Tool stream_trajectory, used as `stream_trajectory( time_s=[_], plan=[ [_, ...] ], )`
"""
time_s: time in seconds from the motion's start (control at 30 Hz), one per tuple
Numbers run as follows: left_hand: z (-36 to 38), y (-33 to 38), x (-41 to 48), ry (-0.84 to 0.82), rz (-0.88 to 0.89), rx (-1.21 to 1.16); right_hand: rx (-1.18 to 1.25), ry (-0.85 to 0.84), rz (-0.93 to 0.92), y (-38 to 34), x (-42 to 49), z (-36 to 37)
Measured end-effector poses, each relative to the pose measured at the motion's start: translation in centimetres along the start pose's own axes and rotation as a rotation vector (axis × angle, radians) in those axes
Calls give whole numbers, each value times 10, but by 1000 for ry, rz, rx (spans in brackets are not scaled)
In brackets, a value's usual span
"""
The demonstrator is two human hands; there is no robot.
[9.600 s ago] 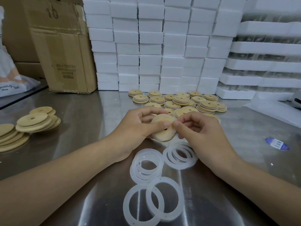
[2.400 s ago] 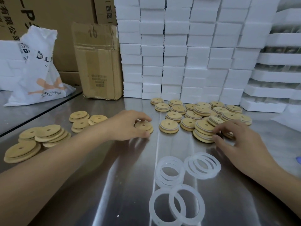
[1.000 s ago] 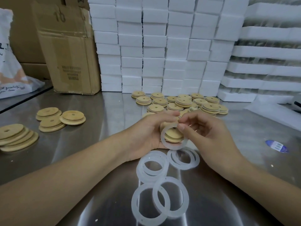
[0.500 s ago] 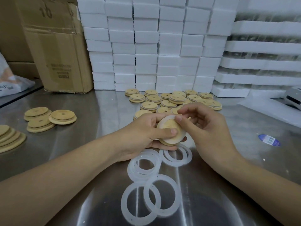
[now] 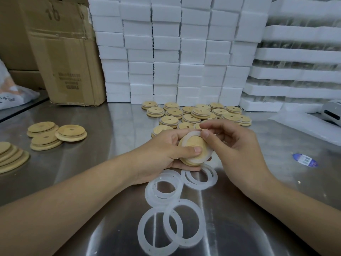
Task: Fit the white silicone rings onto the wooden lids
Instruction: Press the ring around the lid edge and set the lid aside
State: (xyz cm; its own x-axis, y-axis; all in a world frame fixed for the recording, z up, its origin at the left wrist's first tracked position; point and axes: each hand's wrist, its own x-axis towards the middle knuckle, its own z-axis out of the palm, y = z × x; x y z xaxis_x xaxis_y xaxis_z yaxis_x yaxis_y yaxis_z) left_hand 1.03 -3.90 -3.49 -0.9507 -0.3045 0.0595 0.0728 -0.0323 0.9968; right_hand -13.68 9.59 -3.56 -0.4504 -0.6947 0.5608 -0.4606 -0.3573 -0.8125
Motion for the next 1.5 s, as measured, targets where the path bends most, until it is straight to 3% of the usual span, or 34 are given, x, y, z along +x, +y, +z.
stream_trajectory(
  time_s=[0.6, 0.93, 1.23, 1.5],
  plan=[
    [-9, 2, 0, -66, -8, -136, -15, -5, 75, 6, 3, -3],
    [-13, -1, 2, -31, -24, -243, 41, -24, 142, 5, 4, -3],
    [-11, -2, 3, 30, -9, -250, 196, -65, 323, 11, 8, -10],
    [-9, -4, 2, 100, 26, -257, 221, -60, 341, 11, 8, -10]
  ],
)
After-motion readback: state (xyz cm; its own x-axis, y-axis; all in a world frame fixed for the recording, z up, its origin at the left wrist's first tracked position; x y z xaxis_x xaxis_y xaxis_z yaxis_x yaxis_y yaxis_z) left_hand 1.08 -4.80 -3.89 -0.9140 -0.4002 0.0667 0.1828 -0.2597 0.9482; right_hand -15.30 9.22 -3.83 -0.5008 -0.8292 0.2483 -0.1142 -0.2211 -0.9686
